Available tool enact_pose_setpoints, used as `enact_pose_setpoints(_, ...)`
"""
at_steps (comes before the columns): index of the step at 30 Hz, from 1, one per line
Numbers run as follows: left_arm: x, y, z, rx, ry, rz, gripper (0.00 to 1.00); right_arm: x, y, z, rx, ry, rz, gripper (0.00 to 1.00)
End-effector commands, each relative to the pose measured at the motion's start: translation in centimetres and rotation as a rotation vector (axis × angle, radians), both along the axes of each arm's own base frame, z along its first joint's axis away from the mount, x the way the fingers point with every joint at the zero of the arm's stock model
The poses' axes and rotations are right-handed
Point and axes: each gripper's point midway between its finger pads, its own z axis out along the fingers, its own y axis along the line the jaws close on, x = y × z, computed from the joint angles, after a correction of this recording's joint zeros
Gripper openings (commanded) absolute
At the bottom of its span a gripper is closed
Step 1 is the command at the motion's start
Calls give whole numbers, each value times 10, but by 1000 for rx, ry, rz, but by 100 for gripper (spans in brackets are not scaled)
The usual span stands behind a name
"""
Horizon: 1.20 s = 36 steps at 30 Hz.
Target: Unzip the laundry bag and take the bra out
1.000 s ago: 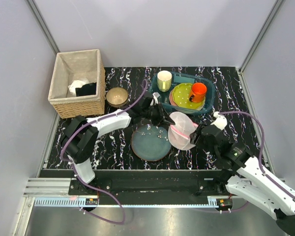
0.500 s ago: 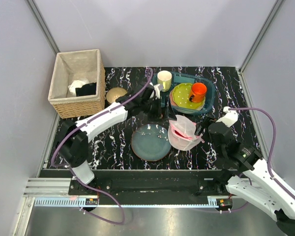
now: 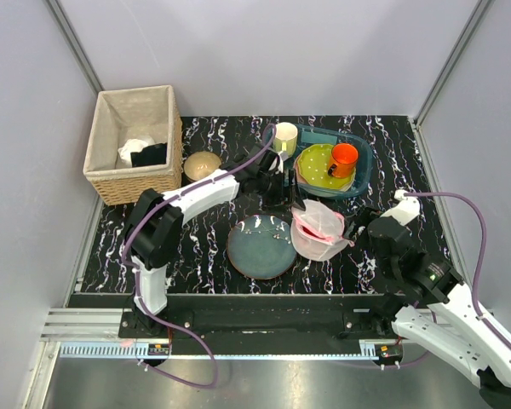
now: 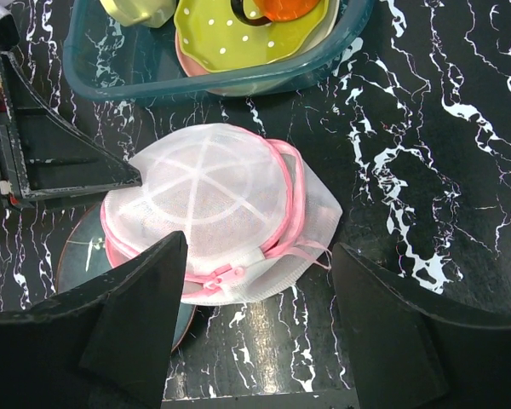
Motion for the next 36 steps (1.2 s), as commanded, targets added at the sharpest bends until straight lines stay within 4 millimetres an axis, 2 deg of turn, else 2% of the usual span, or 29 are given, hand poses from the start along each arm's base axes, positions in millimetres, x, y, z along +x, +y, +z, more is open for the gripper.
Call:
enact_pose_setpoints(1,12,-12,36,-83,-62,-1,63,4,-1,5,10,-14,-28,77)
enact_pose_setpoints(2,13,-12,39,-85,-66,3,47,5,0,6,14,-15,-25,78)
enact_pose_setpoints(5,16,-11,48,-83,-91,14,25,5,1,6,13,-16,-20,78)
enact_pose_setpoints(6,17,-11,51,-85,-98,15,12,4,1,6,13,-17,-20,78)
enact_pose_setpoints(8,18,-10,62,-92,-119,18,1,4,0,6,13,-20,-20,78)
enact_pose_setpoints(10,16,-9,69,-96,-131,13,0,4,-1,6,16,-22,-22,78)
enact_pose_setpoints(11,13,-8,81,-109,-158,5,0,4,-2,7,13,-23,-26,78)
enact_pose_setpoints(14,8,-5,99,-112,-214,-4,0,4,-7,5,-8,-21,-45,79)
enact_pose_setpoints(15,5,-5,114,-127,-248,-10,0,3,-8,5,-14,-21,-48,80)
enact_pose_setpoints(18,-8,-8,132,-138,-301,-57,2,4,-10,6,-10,-25,-67,81)
enact_pose_setpoints(21,-28,-22,144,-160,-342,-146,4,6,-14,11,-7,-37,-90,81)
enact_pose_setpoints(23,-52,-42,148,-192,-369,-252,5,5,-24,20,0,-69,-136,80)
enact_pose_setpoints(25,-82,-62,143,-222,-351,-371,9,2,-35,34,16,-122,-171,80)
enact_pose_setpoints(27,-101,-73,141,-247,-374,-476,22,-1,-50,45,-1,-168,-219,80)
enact_pose_setpoints(28,-119,-78,140,-272,-360,-545,29,-4,-59,54,4,-200,-247,80)
enact_pose_setpoints(29,-125,-80,136,-276,-375,-594,35,-6,-63,58,1,-211,-258,80)
enact_pose_setpoints(30,-131,-78,137,-280,-385,-629,53,-9,-69,58,-6,-210,-275,80)
enact_pose_setpoints(31,-133,-73,132,-252,-379,-640,62,-13,-77,63,4,-229,-308,79)
enact_pose_setpoints(32,-135,-65,138,-248,-427,-657,71,-16,-82,62,4,-230,-321,80)
enact_pose_setpoints(33,-134,-61,140,-235,-452,-659,87,-20,-87,63,18,-245,-329,80)
enact_pose_setpoints(36,-127,-41,157,-196,-560,-634,99,-25,-92,60,25,-258,-330,79)
